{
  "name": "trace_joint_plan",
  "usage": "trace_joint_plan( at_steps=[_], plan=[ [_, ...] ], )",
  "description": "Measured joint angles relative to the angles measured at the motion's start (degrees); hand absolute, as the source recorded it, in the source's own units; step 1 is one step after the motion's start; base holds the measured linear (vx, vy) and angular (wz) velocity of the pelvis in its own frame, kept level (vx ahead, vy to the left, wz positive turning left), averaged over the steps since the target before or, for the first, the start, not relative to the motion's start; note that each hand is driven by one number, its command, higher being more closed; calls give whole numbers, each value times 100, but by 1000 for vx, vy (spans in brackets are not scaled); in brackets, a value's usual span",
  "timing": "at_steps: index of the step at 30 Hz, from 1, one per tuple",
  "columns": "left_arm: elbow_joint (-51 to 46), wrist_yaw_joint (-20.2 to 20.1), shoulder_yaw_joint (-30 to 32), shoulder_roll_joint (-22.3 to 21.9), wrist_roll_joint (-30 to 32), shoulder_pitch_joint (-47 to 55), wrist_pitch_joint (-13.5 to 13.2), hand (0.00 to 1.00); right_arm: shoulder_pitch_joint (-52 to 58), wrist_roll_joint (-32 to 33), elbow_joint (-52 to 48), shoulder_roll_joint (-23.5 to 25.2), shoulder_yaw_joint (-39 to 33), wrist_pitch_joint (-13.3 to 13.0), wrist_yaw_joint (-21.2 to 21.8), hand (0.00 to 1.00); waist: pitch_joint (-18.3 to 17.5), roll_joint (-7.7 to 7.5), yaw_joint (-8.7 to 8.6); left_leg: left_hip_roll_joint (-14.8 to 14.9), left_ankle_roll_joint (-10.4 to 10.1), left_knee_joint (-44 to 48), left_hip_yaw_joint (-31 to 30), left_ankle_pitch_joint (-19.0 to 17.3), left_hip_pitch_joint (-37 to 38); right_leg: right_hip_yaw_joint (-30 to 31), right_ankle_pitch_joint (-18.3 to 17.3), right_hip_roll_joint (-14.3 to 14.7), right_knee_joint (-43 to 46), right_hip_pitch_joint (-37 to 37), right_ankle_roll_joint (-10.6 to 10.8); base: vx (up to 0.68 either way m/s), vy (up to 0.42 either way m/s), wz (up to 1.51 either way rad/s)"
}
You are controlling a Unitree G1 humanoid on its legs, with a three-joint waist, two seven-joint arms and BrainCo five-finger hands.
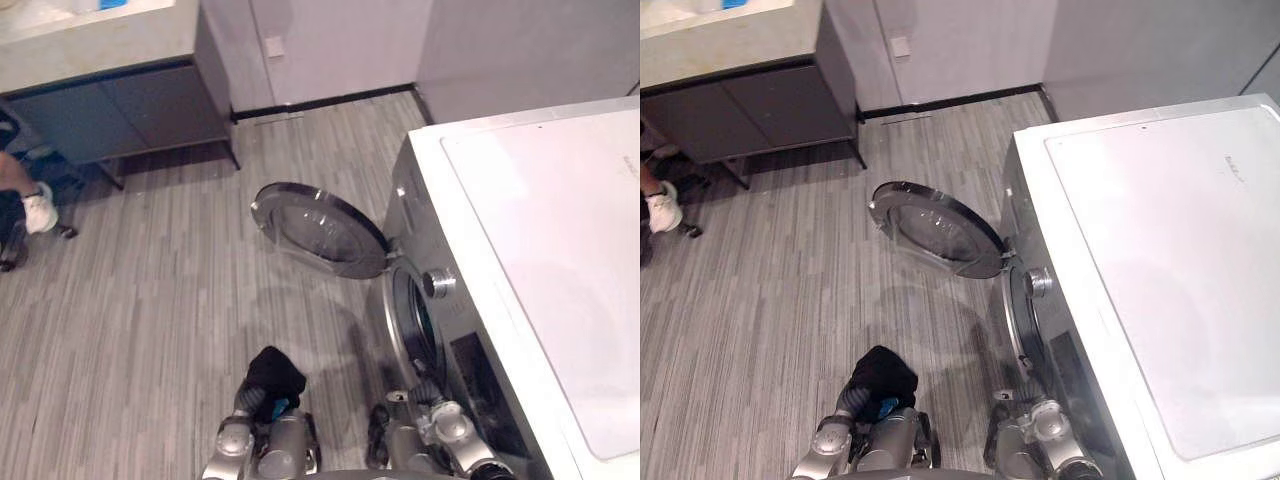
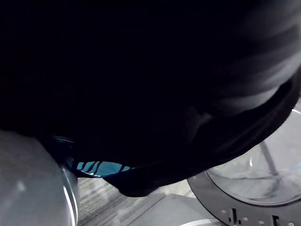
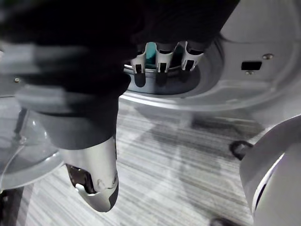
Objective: Pick up the laundry basket with both hands and put the clothes into the washing machine.
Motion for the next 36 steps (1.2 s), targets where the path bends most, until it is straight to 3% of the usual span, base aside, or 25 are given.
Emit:
trace_joint_plan(
  at_steps=[1,3,5,6,7,8,9,11,13,15,16,17,20,22,23,26,29,30,31,33,36],
  plan=[
    [12,2,0,2,2,-32,1,100,-4,0,23,44,-109,11,-12,0,0,1,6,-35,-153,-601,-390,95,-79,131,6,-7,-22,36,13,272,145,-72],
    [120,5,-15,1,2,-118,0,100,-6,0,58,23,-243,19,-12,0,14,-14,7,-77,-461,-1400,-1029,343,-118,348,-71,-50,-48,152,290,254,219,-70],
    [237,24,-85,-52,2,-128,2,100,33,-2,117,-34,-313,17,-23,0,-50,155,12,45,-586,-1845,-1453,1198,-77,643,-244,47,-90,268,669,267,348,-88],
    [317,41,-150,-85,2,-147,4,100,-1,-3,175,-98,-352,17,-25,0,0,250,7,124,-470,-1586,-1403,1280,-108,836,-375,91,-20,281,885,278,564,-98],
    [415,63,-251,1,4,-258,5,100,67,-4,159,-6,-416,14,-32,0,-49,11,2,-98,-288,-1439,-1099,1063,-105,1082,-410,-196,22,153,1021,177,494,-85],
    [422,83,-260,41,4,-294,8,100,88,-4,158,42,-415,12,-28,0,-54,-82,5,-172,-228,-1383,-928,1012,-130,1224,-422,-306,14,111,1093,89,376,-82],
    [418,87,-288,77,8,-317,6,100,95,-4,169,102,-413,14,-21,0,-49,-156,24,-234,-87,-1243,-637,866,-143,1467,-359,-435,-8,24,1192,80,384,-111],
    [417,89,-285,124,19,-285,11,100,30,-5,180,165,-321,16,-19,0,-52,-154,20,-202,136,-1026,-54,604,-140,1555,-76,-612,-107,-162,1314,76,398,-147],
    [405,93,-260,232,19,-286,16,100,-122,-7,191,161,-193,22,-18,0,-47,-136,18,-61,248,-1115,550,565,-102,879,155,-786,-29,-453,1092,14,213,-149],
    [303,93,-261,346,19,-289,31,100,-255,-12,192,158,-139,30,-20,0,-43,-146,40,28,319,-1398,1266,599,174,-887,42,-1077,446,-597,799,-2,191,-141],
    [303,93,-261,346,19,-289,31,100,-255,-12,192,158,-139,30,-20,0,-43,-146,40,28,319,-1398,1266,599,174,-887,42,-1077,446,-597,799,-13,107,-168],
    [203,86,-266,386,69,-246,30,100,-305,-71,177,151,-50,14,-21,0,-39,-138,32,100,322,-1536,1722,600,481,-1552,-81,-1077,465,-481,725,-35,55,-141],
    [191,81,-397,404,299,-385,22,100,-208,-128,190,78,-45,32,-21,0,-12,-68,-101,201,303,-1634,1961,603,714,-1354,47,-900,181,-387,831,-34,-23,-86],
    [192,29,-613,399,711,-430,15,100,-83,-128,190,14,1,28,-24,0,7,-40,-120,535,150,-1411,2128,549,654,-1170,86,-605,-91,-401,748,-23,-134,-61],
    [193,16,-638,400,738,-432,18,100,-86,-126,189,8,6,28,-26,0,8,-38,-121,560,143,-1353,2128,551,635,-1158,92,-587,-103,-405,735,-35,-163,-54],
    [121,-94,-989,347,1239,-527,61,100,-1,-116,216,-203,133,26,-46,0,75,40,-130,996,-4,-260,1817,643,255,-867,175,-331,-188,-397,621,-22,-145,-60],
    [-224,-134,-1124,306,1455,-564,85,100,-129,-82,164,-312,112,2,-142,0,215,172,-143,907,-67,76,1005,589,91,-317,357,-119,-196,-466,520,33,-37,-101],
    [-393,-126,-1131,310,1544,-589,73,100,-236,-26,165,-339,43,2,-152,0,243,153,-143,672,-122,-388,460,524,126,-17,437,-67,-175,-687,536,-20,36,-124],
    [-458,-118,-1131,321,1574,-656,74,100,-322,29,160,-351,37,-4,-171,0,224,206,-152,574,-198,-702,303,486,171,209,527,20,-155,-897,560,-31,41,-131],
    [-496,-48,-1135,350,1579,-1021,74,100,-458,206,9,-394,-52,-36,-236,0,411,183,-196,556,-299,-967,392,283,213,518,656,102,-34,-1337,609,-44,76,-97],
    [-573,50,-1146,481,1580,-1694,104,100,-826,441,-64,-367,-97,-85,-255,0,856,56,-303,575,-176,-250,761,-6,-347,879,689,59,682,-2173,616,-192,139,-69]
  ],
)
